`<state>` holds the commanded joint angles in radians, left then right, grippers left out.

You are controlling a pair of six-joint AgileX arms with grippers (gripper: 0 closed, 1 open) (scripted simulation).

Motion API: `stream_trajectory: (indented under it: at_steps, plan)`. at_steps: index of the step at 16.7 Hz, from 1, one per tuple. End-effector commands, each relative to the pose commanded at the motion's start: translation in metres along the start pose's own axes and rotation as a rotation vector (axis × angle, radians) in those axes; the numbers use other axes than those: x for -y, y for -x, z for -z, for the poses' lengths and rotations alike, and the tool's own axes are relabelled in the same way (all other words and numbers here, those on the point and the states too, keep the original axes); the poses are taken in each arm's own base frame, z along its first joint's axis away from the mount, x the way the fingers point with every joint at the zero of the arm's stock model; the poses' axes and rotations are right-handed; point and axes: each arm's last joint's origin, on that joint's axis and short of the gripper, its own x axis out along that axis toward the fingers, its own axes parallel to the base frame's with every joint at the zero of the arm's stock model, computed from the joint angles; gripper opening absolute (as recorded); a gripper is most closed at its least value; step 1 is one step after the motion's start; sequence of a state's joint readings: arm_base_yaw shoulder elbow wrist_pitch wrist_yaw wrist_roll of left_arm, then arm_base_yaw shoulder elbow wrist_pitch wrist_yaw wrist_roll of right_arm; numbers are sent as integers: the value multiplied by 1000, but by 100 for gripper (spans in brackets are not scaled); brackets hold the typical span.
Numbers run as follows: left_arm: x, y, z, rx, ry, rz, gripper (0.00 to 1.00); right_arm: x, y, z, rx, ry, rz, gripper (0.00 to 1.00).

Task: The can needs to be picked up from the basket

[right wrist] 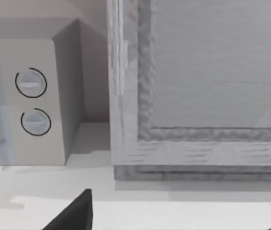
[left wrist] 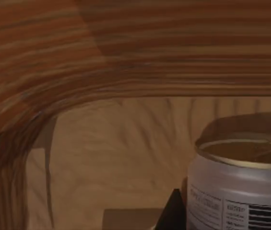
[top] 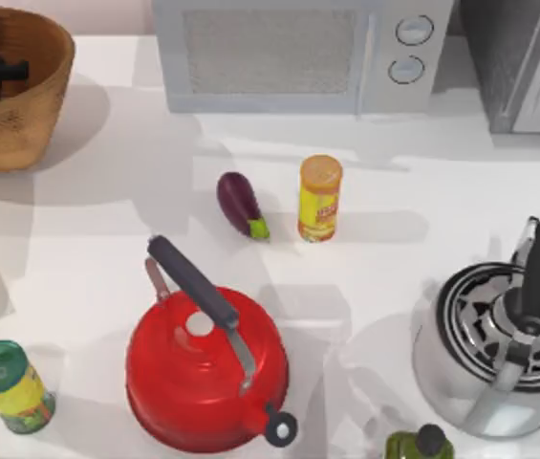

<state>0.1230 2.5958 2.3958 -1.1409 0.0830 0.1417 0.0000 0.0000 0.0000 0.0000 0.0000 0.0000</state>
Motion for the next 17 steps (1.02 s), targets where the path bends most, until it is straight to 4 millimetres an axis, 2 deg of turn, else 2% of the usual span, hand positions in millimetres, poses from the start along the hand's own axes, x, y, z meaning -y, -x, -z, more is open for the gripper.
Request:
stream_trajectory:
  at_steps: [2, 4, 7, 9, 12, 15, 17]
  plan:
    - [2, 9, 0, 21, -3, -1, 0, 0, 0, 0, 0, 0, 0, 100]
    - [7, 27, 1, 60, -8, -2, 0, 0, 0, 0, 0, 0, 0, 100]
    - [20, 71, 11, 151, -24, -2, 0, 0, 0, 0, 0, 0, 0, 100]
    - [32, 108, 28, 230, -38, -2, 0, 0, 0, 0, 0, 0, 0, 100]
    - [50, 167, 79, 362, -58, -3, 0, 0, 0, 0, 0, 0, 0, 100]
    - [66, 213, 161, 531, -72, -10, 0, 0, 0, 0, 0, 0, 0, 100]
    - [74, 228, 224, 672, -78, -16, 0, 0, 0, 0, 0, 0, 0, 100]
